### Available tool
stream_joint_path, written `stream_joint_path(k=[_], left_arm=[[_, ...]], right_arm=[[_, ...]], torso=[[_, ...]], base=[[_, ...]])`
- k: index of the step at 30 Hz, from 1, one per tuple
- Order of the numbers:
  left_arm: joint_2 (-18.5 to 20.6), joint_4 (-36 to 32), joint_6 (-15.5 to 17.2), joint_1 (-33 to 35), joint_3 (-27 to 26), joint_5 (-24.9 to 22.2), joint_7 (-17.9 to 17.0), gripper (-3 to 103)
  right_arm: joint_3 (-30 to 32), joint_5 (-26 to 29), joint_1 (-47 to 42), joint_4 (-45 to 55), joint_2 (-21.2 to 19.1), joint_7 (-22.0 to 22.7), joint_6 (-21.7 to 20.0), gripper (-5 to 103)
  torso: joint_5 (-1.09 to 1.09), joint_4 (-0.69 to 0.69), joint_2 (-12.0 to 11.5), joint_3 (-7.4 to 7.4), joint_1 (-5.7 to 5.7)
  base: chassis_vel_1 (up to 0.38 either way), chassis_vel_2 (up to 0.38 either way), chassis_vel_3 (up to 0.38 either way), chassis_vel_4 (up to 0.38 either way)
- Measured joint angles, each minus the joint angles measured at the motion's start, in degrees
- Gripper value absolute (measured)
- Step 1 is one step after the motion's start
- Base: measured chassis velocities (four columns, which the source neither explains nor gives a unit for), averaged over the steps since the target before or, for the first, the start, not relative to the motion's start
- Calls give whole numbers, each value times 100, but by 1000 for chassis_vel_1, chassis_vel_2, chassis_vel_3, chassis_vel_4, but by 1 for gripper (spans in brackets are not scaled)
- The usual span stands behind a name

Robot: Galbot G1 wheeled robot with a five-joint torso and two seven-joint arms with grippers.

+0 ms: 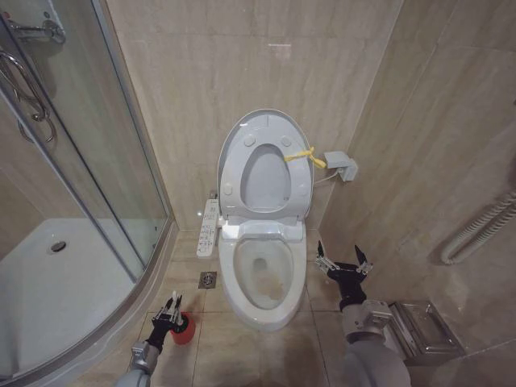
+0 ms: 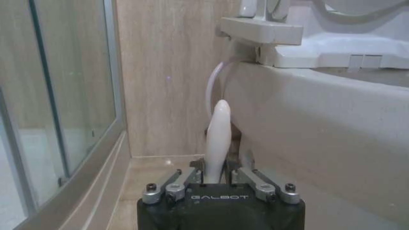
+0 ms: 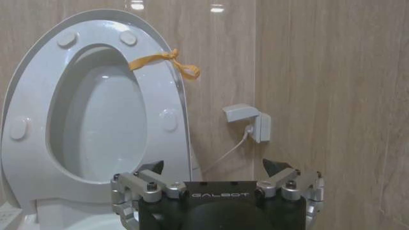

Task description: Open the toilet lid, clean the toilet bowl with a toilet brush, close the toilet lid, and flush.

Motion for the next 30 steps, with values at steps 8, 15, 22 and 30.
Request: stream_joint_path(k=[8,15,22,30], left_arm=[[-49,20,-63,11,-6,0,113,19],[-22,-208,-143,243,-67,148,219,19],[69,-491,-181,571,-203,618,254,19],[138,-899,-222,788,-313,865,-148,19]], right_arm=[[0,0,0,0,0,0,0,100],[0,0,0,0,0,0,0,100],[0,0,0,0,0,0,0,100],[0,0,0,0,0,0,0,100]], torso=[[-1,0,0,0,0],[0,0,0,0,0],[0,1,0,0,0],[-1,0,0,0,0]], base=[[0,0,0,0],[0,0,0,0],[0,0,0,0],[0,0,0,0]])
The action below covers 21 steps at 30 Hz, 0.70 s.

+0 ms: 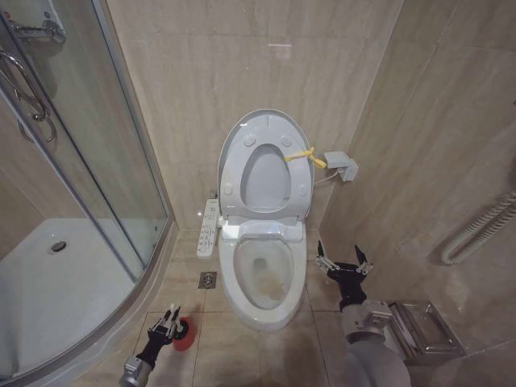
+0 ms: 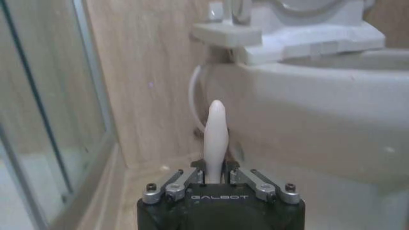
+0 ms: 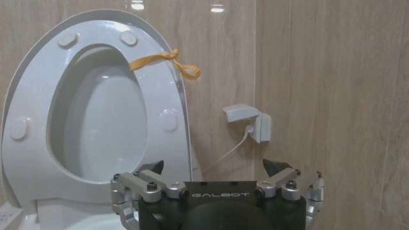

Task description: Open the toilet lid, clean the toilet bowl with a toilet brush, close the toilet lid, and flush.

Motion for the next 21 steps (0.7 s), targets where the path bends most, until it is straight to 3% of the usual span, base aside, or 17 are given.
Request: stream_joint_path(k=[3,13,17,21], left_arm=[[47,-364,-97,139,-71,33,-289,19],[118,-1478,-244,745,-212,-168,-479,19],[105,-2520,-259,1197,-287,-242,-735,19],[103,-3038,-260,1445,-337,-250,-834,19]], right_arm=[[0,0,0,0,0,0,0,100],[0,0,0,0,0,0,0,100],[0,0,0,0,0,0,0,100],[0,0,0,0,0,0,0,100]], torso=[[0,-2,0,0,0],[0,0,0,0,0],[1,-1,0,0,0],[2,-1,0,0,0]], base=[[0,0,0,0],[0,0,0,0],[0,0,0,0],[0,0,0,0]])
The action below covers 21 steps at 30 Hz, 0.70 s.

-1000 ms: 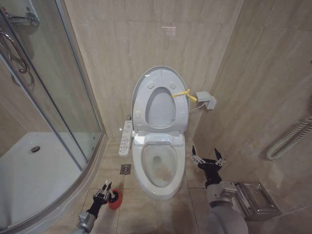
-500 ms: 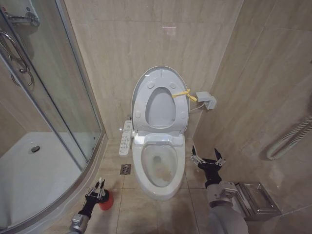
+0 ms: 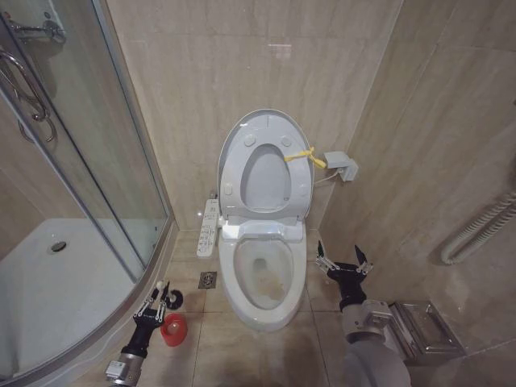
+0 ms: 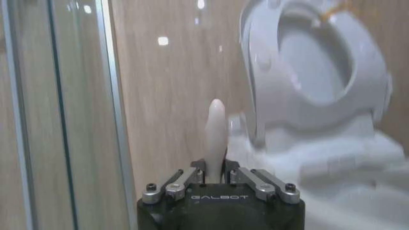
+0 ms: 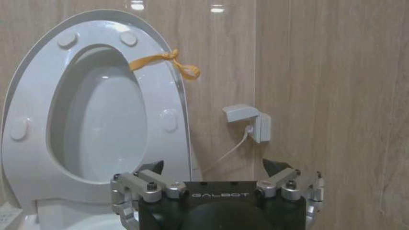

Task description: Open the toilet lid, clean the toilet bowl with a toilet brush, close the toilet lid, and flush.

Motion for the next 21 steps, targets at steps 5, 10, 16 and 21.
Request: stream_joint_path(k=[5,10,16,21], left_arm=[[-8,-922,52,466,-48,30,-166,19],[-41,-1876,236,922,-39,161,-356,19],[-43,-2688,483,1221,61,215,-553,19],[-21,-3182,623,1233,222,205,-658,19]], right_arm=[[0,0,0,0,0,0,0,100],[0,0,0,0,0,0,0,100],[0,0,-1,0,0,1,0,100],[0,0,1,0,0,0,0,100]], torso=[[0,2,0,0,0],[0,2,0,0,-1],[-1,1,0,-1,-1],[-2,1,-1,1,2]], base=[[0,0,0,0],[0,0,0,0],[-15,21,25,-19],[-71,86,88,-90]])
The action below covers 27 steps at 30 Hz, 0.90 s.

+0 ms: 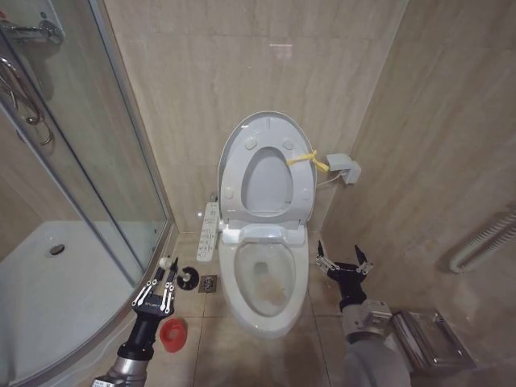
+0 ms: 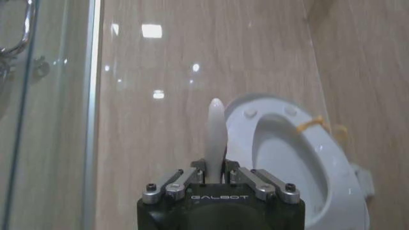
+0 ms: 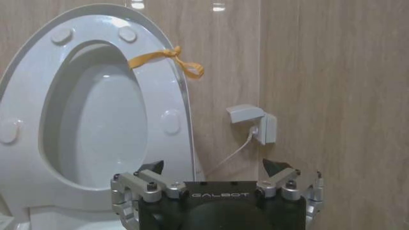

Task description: Open the toilet lid, clean the toilet bowl with a toilet brush, close the toilet lid, and flush.

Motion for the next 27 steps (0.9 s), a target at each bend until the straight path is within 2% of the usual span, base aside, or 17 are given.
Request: stream_joint_path(k=[6,9,13,16,19,27], left_arm=[[50,-386,167,-80,178,-112,-42,19],[139,-700,390,-148,385,-422,-47,19],[252,-779,582,-334,581,-766,-34,19],[362,-720,711,-543,695,-986,-22,19],[638,-519,976,-891,896,-1415,-6,19],[1054,286,1047,-1624,1404,-1739,15,19]], right_arm=[[0,0,0,0,0,0,0,100],[0,0,-3,0,0,0,0,100],[0,0,-2,0,0,-1,0,100],[0,0,-2,0,0,0,0,100],[0,0,-1,0,0,0,0,100],[0,0,-1,0,0,0,0,100]], torso=[[1,-1,0,0,0],[1,0,0,-1,-3],[1,2,1,-2,-4],[1,-1,1,-1,-4],[0,-1,0,-1,-3],[0,0,0,-1,-2]], base=[[-19,23,31,-29],[0,0,0,0],[0,0,0,0],[0,0,0,0],[0,0,0,0],[0,0,0,0]])
